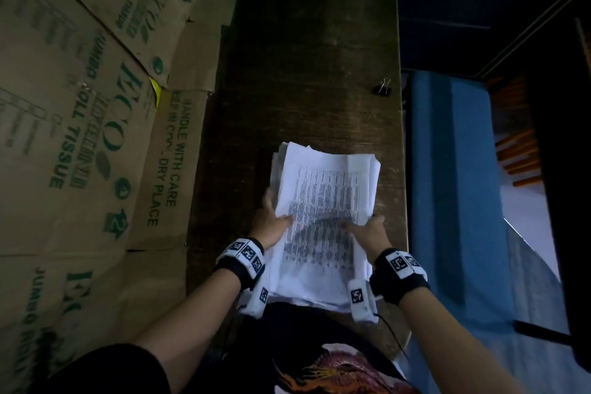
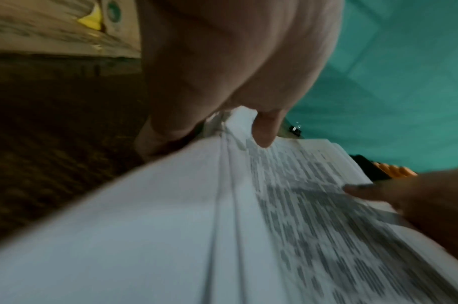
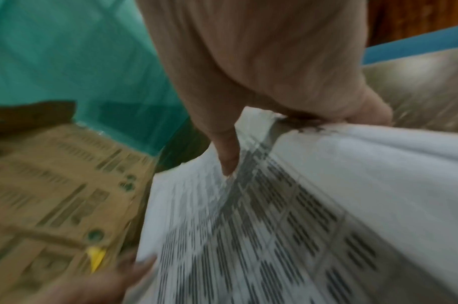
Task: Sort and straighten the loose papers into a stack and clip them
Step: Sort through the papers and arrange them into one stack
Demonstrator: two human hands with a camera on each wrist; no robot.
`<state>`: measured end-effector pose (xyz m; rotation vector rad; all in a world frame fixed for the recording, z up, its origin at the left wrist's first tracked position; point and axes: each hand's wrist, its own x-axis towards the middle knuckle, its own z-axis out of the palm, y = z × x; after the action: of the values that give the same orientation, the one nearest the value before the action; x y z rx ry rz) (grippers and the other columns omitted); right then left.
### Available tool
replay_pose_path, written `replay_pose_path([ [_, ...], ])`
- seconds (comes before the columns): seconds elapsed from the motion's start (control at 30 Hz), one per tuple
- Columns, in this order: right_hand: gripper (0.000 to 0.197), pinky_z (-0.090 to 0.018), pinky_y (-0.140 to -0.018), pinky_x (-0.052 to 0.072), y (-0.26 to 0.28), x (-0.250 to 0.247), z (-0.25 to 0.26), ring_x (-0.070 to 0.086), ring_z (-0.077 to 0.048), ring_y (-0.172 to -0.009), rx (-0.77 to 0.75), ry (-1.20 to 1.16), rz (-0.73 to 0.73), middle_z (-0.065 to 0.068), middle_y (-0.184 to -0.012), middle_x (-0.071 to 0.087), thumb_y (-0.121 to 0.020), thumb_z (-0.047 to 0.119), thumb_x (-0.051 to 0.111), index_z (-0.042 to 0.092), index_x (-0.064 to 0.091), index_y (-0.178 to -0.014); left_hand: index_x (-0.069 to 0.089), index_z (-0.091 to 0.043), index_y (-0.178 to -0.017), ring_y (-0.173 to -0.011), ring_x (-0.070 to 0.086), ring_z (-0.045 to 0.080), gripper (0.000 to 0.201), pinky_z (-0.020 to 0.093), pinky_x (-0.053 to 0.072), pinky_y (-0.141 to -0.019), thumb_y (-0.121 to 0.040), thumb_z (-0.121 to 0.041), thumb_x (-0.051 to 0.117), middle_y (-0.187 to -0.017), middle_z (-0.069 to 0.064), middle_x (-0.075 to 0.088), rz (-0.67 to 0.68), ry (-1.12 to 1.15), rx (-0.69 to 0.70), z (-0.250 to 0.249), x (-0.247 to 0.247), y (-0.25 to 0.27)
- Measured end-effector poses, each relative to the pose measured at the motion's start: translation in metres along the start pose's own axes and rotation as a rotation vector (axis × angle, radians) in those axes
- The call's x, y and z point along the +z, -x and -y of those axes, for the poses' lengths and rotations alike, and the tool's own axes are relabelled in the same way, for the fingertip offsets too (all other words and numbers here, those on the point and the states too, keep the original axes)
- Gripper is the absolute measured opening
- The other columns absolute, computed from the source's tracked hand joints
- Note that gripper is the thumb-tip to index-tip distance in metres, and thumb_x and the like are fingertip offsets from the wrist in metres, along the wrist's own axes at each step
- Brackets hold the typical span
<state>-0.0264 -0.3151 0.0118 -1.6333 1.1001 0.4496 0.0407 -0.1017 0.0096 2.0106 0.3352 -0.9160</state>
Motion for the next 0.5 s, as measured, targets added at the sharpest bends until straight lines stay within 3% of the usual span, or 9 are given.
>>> replay_pose_path([
  [0.07,0.066,-0.037,-0.087,0.052,-0.005,-0.012,0.003,0.063,-0.030,-0.101,0.039,-0.119,0.118,-0.013,-0.106,0.064,-0.069,0.015,0.086,-0.008,0.047,-0.117,0.006,-0.016,-0.151,-0.131,0.043,0.032,0.096,0.041,0.036,-0.107,-0.082,-0.027,0.071,-0.146,0.007,0.037,-0.021,0.087,-0.076,-0.003,-0.008,-0.003],
  [0.1,0.057,-0.040,-0.084,0.056,-0.003,-0.017,0.006,0.068,-0.034,-0.099,0.037,-0.140,0.194,-0.020,-0.105,0.069,-0.071,0.009,0.084,-0.009,0.055,-0.116,0.015,-0.008,-0.149,-0.131,0.042,0.031,0.089,0.041,0.036,-0.109,-0.082,-0.023,0.072,-0.148,0.008,0.034,0.024,0.113,-0.088,-0.004,-0.011,-0.003],
  [0.17,0.038,-0.045,-0.084,0.058,-0.002,-0.022,0.010,0.069,-0.035,-0.098,-0.028,-0.133,0.277,-0.022,-0.109,0.070,-0.079,-0.005,0.073,-0.003,0.061,-0.115,0.043,-0.001,-0.134,-0.125,0.050,0.032,0.054,0.043,0.039,-0.108,-0.085,-0.005,0.066,-0.142,0.018,0.045,0.147,0.140,-0.056,-0.010,-0.011,0.000],
  [0.2,0.038,-0.048,-0.087,0.056,-0.003,-0.024,0.013,0.070,-0.032,-0.098,-0.099,-0.092,0.256,-0.018,-0.109,0.071,-0.079,-0.005,0.072,0.001,0.062,-0.115,0.052,-0.001,-0.124,-0.120,0.054,0.033,0.041,0.045,0.042,-0.105,-0.085,0.003,0.063,-0.133,0.020,0.055,0.148,0.150,-0.011,-0.013,-0.012,0.002],
  [0.27,0.039,-0.050,-0.089,0.056,0.005,-0.032,0.029,0.072,-0.024,-0.094,-0.277,-0.014,0.152,-0.008,-0.103,0.074,-0.077,0.001,0.076,0.009,0.064,-0.112,0.055,-0.004,-0.121,-0.116,0.058,0.032,0.038,0.045,0.045,-0.102,-0.085,0.008,0.061,-0.124,0.017,0.061,0.094,0.234,0.102,-0.025,-0.018,0.009],
  [0.37,0.032,-0.043,-0.078,0.060,0.032,-0.048,0.062,0.073,-0.023,-0.088,-0.501,-0.138,0.039,-0.010,-0.098,0.075,-0.078,-0.002,0.074,0.005,0.065,-0.107,0.061,-0.022,-0.109,-0.106,0.065,0.026,0.030,0.047,0.050,-0.097,-0.086,-0.002,0.065,-0.114,0.007,0.067,-0.073,0.348,0.341,-0.051,-0.035,0.021],
  [0.43,0.022,-0.034,-0.070,0.059,0.057,-0.058,0.083,0.072,-0.017,-0.080,-0.668,-0.242,-0.055,-0.006,-0.087,0.075,-0.077,-0.003,0.076,-0.001,0.065,-0.096,0.060,-0.022,-0.110,-0.102,0.066,0.015,0.032,0.039,0.053,-0.092,-0.083,-0.006,0.068,-0.111,0.002,0.068,-0.189,0.432,0.505,-0.072,-0.049,0.036],
  [0.5,0.013,-0.026,-0.063,0.055,0.072,-0.065,0.097,0.066,-0.002,-0.066,-0.794,-0.287,-0.155,0.009,-0.069,0.073,-0.073,-0.004,0.078,0.002,0.068,-0.078,0.057,-0.019,-0.117,-0.103,0.062,-0.002,0.041,0.025,0.051,-0.090,-0.082,-0.003,0.068,-0.113,-0.005,0.065,-0.267,0.484,0.697,-0.091,-0.058,0.056],
])
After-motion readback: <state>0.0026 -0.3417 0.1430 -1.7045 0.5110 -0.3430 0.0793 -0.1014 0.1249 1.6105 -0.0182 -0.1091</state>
